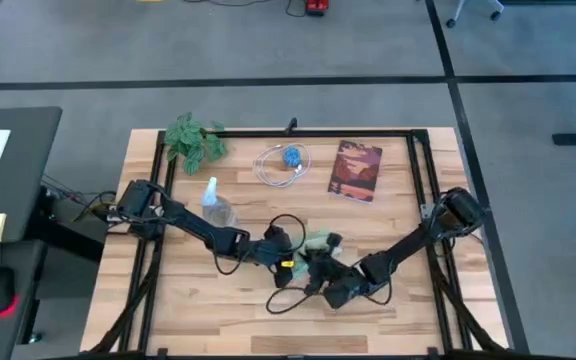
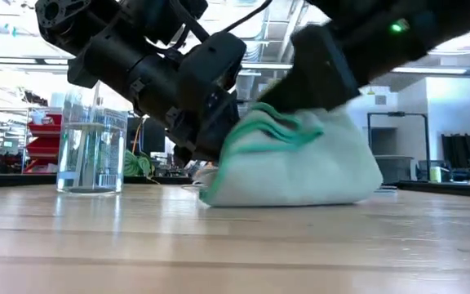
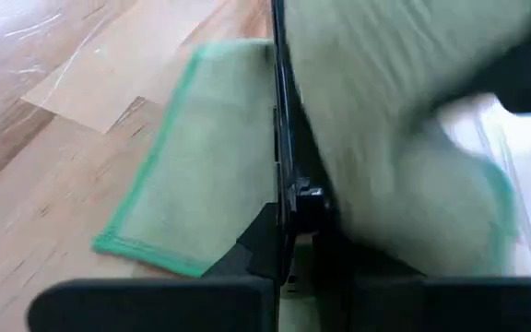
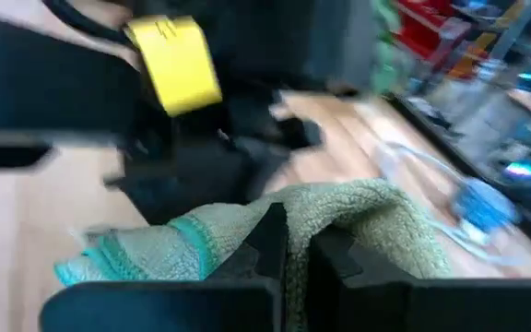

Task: Apply microfiber cloth
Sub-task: Wipe the front of the black cellphone with the green microfiber cloth

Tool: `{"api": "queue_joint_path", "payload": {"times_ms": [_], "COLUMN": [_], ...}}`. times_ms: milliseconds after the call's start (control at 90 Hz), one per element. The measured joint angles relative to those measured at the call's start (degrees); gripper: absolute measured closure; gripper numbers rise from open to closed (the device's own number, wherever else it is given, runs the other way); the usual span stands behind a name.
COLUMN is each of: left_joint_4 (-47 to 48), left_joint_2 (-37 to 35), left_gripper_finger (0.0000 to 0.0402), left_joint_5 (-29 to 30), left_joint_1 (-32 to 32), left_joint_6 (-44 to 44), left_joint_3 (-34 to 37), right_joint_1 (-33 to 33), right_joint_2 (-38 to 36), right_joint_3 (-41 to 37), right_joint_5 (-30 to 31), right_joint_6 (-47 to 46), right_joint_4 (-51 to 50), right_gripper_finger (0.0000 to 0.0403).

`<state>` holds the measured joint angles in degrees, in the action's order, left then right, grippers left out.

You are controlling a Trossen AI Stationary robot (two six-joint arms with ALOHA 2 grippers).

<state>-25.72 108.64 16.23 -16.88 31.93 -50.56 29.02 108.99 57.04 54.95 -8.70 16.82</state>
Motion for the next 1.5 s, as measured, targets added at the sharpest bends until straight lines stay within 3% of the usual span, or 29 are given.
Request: {"api": "queue_joint_path", "payload": {"times_ms": [389, 644, 767, 1011, 1300, 1411, 1500], "left_joint_4": [-1.0, -1.3, -0.7, -1.0, -1.1, -1.0, -0.8], "left_joint_2": [0.1, 0.1, 0.1, 0.1, 0.0, 0.0, 0.0], "left_gripper_finger": [0.039, 0.039, 0.039, 0.039, 0.0391, 0.0391, 0.0391], "left_joint_5": [0.2, 0.5, 0.8, 0.6, 1.7, 1.2, 0.2], "left_joint_1": [0.0, 0.0, 0.0, 0.0, 0.2, 0.1, 0.0], "left_joint_6": [-0.6, -0.8, -0.7, -0.8, -1.3, -1.4, -1.5], "left_joint_3": [0.1, 0.1, 0.1, 0.0, -0.1, -0.1, -0.1], "right_joint_1": [2.3, 1.0, 0.0, 2.5, 5.8, 6.6, 6.4], "right_joint_2": [-0.1, 0.0, 0.0, -0.1, -0.3, -0.3, -0.3], "right_joint_3": [0.1, 0.0, 0.0, 0.2, 0.1, 0.0, -0.1], "right_joint_5": [-0.6, -1.5, -3.7, -2.9, 1.7, 3.0, 3.5], "right_joint_6": [-1.1, 9.5, 9.8, -1.9, -28.0, -31.3, -25.8], "right_joint_4": [-11.0, -3.3, -4.0, -17.8, -45.3, -43.2, -33.8], "right_gripper_finger": [0.0403, 0.0403, 0.0403, 0.0403, 0.0403, 0.0403, 0.0403]}}
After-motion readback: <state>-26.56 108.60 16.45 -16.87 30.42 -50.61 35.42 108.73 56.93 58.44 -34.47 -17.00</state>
